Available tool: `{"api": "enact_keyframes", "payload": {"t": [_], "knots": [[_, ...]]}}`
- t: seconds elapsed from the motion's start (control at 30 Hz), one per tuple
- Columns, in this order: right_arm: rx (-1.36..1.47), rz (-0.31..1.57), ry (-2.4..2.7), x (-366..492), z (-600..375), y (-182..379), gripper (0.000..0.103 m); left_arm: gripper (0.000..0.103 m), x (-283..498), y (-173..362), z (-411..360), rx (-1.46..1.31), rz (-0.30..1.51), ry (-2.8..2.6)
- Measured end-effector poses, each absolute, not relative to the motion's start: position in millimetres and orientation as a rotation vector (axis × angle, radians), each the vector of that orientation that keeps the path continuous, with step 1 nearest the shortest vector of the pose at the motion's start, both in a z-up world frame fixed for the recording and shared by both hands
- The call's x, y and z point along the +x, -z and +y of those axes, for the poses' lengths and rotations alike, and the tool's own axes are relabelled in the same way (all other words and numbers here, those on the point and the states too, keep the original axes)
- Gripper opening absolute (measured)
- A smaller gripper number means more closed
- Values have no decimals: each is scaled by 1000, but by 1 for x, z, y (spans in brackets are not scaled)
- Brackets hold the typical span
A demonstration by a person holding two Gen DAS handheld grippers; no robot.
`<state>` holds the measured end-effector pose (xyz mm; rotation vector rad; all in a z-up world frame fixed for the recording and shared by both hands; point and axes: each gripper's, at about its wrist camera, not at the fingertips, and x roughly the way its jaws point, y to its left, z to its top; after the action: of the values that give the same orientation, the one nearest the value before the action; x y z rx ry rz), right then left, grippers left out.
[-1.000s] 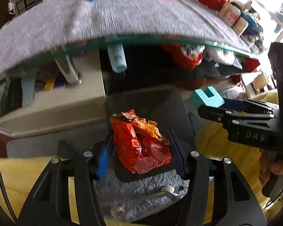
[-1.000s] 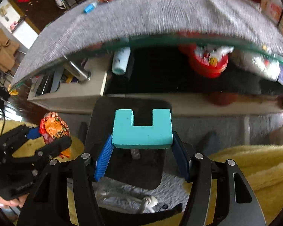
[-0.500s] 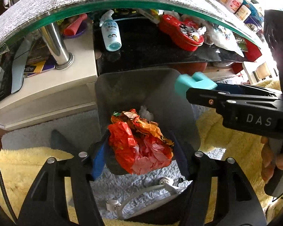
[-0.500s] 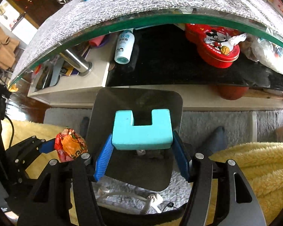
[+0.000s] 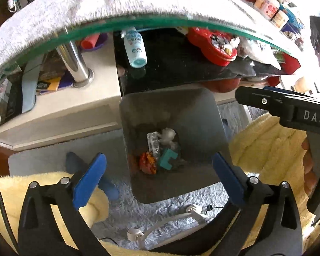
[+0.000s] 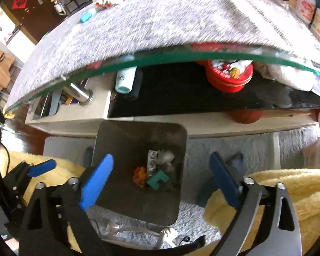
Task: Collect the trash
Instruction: 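Carry both grippers over the bin and open them to drop the items, then reach the left gripper toward the blue vial while the right grasps the red block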
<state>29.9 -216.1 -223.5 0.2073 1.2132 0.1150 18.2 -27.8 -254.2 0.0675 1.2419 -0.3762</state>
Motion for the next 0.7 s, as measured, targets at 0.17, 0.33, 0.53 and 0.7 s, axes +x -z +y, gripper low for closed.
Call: {"api": "enact_keyframes", "payload": {"t": [0.17,0.33,0.53,0.7], "knots": [[263,1195,-102,36,-229,212,97,95,29,234,-20,40,1197,364],[263,1151,-97,48,-233,192,97,95,43,212,-14,31,1147,351],[244,1089,-89,72,-236,166,97,95,66,193,-7,8,1109,330],[222,1060,-77,106,-237,154,97,94,94,181,-4,18,1083,318]]}}
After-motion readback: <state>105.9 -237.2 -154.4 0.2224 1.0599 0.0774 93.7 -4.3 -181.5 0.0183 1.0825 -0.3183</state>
